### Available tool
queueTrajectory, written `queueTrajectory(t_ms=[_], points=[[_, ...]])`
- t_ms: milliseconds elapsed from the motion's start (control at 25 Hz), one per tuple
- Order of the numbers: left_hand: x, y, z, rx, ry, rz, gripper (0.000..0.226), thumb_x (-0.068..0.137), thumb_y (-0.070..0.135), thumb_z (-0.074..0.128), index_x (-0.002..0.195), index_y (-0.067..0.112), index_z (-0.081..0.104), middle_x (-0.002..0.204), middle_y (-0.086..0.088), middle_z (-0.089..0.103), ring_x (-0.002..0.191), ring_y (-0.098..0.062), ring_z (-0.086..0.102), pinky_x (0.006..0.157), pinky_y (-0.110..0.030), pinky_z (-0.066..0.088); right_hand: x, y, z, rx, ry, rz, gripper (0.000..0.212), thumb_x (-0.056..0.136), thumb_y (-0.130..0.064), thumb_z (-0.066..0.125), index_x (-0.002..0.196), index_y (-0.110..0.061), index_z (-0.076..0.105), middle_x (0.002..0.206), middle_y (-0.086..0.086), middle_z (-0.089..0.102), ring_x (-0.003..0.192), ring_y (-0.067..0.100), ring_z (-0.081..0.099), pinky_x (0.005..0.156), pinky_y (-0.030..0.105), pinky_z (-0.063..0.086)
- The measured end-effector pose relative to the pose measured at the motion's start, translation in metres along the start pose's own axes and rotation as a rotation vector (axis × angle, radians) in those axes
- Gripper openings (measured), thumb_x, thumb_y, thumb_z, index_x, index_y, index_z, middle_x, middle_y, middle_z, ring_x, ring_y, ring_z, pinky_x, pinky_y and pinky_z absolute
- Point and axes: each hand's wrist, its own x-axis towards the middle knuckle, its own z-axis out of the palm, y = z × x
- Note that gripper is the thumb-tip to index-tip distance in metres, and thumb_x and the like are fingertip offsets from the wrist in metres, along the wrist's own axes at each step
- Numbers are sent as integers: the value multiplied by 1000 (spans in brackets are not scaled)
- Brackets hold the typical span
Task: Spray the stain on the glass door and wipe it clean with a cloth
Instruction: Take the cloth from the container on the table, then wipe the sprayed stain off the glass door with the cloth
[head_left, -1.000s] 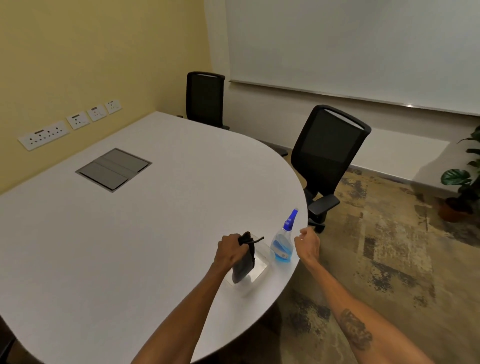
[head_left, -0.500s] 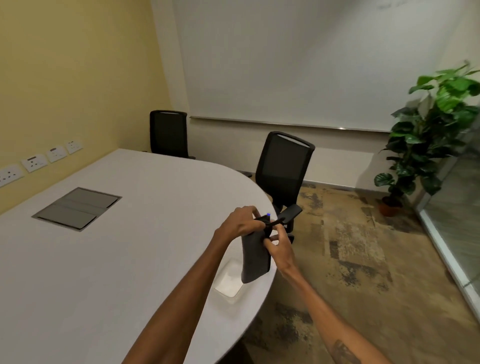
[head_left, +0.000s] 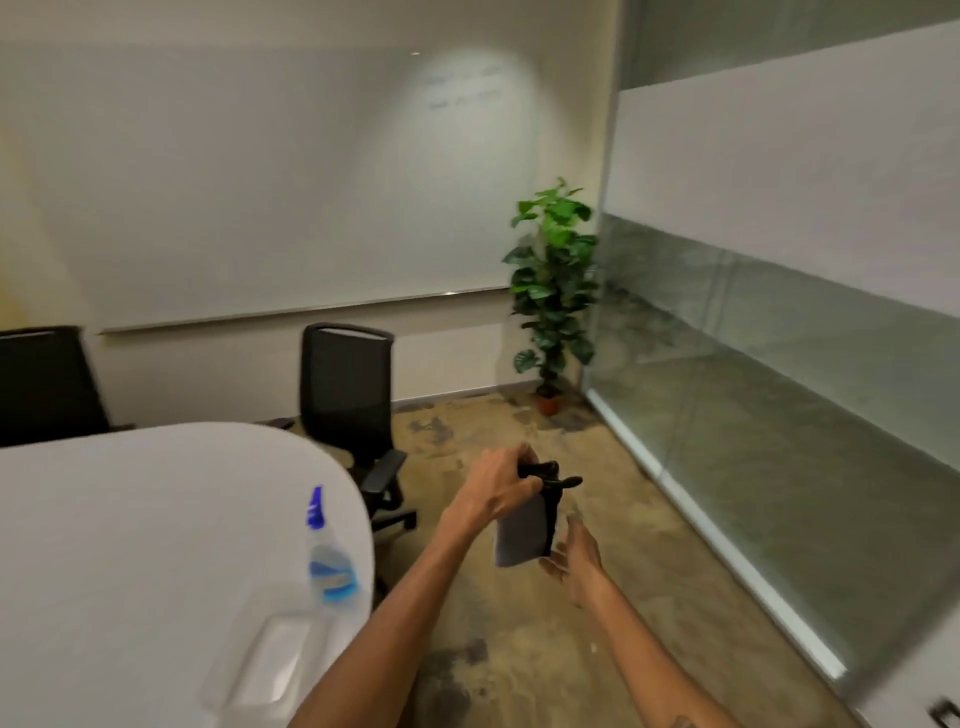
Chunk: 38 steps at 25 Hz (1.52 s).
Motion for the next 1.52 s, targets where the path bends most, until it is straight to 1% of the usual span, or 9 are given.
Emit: queueTrajectory(t_ms=[160, 480, 680, 800, 880, 1040, 1240, 1360, 1520], points=[[13, 106, 84, -58, -38, 278, 28, 75, 21, 59, 103, 19, 63, 104, -2, 68, 93, -21, 60, 82, -41, 52, -9, -64, -130, 486, 63, 32, 49, 104, -48, 37, 125, -5, 44, 98, 18, 59, 79, 30, 60, 38, 28, 54], [14, 318, 264, -121, -179, 579, 32, 79, 15, 60, 110, 19, 66, 111, 0, 67, 105, -19, 62, 89, -26, 45, -61, -117, -399, 792, 307, 159, 50, 95, -34, 56, 133, -3, 46, 137, 24, 46, 127, 43, 46, 55, 39, 60], [-25, 434, 362, -192, -373, 919, 30, 79, 11, 55, 105, 23, 63, 102, 11, 60, 95, -9, 56, 86, -22, 45, -143, -118, -562, 846, 376, -133, 44, 86, -6, 67, 119, -31, 52, 120, 2, 63, 92, 11, 64, 74, 30, 59], [-48, 494, 407, -237, -405, 1119, 34, 79, 9, 52, 109, 22, 61, 109, 9, 60, 101, -12, 54, 90, -24, 44, -175, -114, -640, 1006, 401, -270, 60, 81, 2, 72, 131, -23, 48, 119, -4, 63, 101, 9, 59, 74, 12, 46], [-58, 530, 431, -280, -419, 1190, 37, 82, 8, 54, 113, 26, 60, 118, 11, 57, 111, -10, 51, 94, -23, 44, -202, -126, -684, 1112, 529, -403, 61, 67, -7, 85, 121, -12, 57, 106, 11, 73, 93, 20, 65, 77, 22, 54], [-76, 604, 474, -383, -442, 1284, 38, 85, 4, 58, 116, 26, 62, 134, 9, 51, 124, -8, 46, 103, -20, 40, -266, -158, -747, 1154, 698, -529, 16, 93, -16, 52, 100, -7, 63, 80, 13, 74, 69, 30, 72, 62, 40, 60], [-86, 712, 524, -548, -512, 1352, 51, 77, -5, 55, 119, 24, 62, 133, 7, 53, 128, -8, 46, 111, -26, 37, -326, -199, -816, 1119, 917, -783, 6, 91, -8, 61, 95, -6, 65, 97, 8, 66, 85, 24, 64, 75, 39, 55], [-83, 777, 553, -606, -551, 1395, 63, 74, -6, 52, 127, 28, 57, 137, 8, 51, 132, -7, 44, 114, -32, 36, -348, -231, -861, 1023, 1113, -886, 33, 87, -6, 67, 120, -9, 67, 106, 5, 68, 104, 26, 62, 79, 39, 51], [-73, 851, 591, -665, -554, 1396, 55, 87, 4, 54, 135, 31, 54, 143, 11, 48, 137, -7, 40, 116, -39, 36, -373, -262, -918, 941, 1348, -1042, 39, 88, -4, 67, 125, -16, 67, 111, 6, 71, 83, 16, 64, 70, 30, 51]])
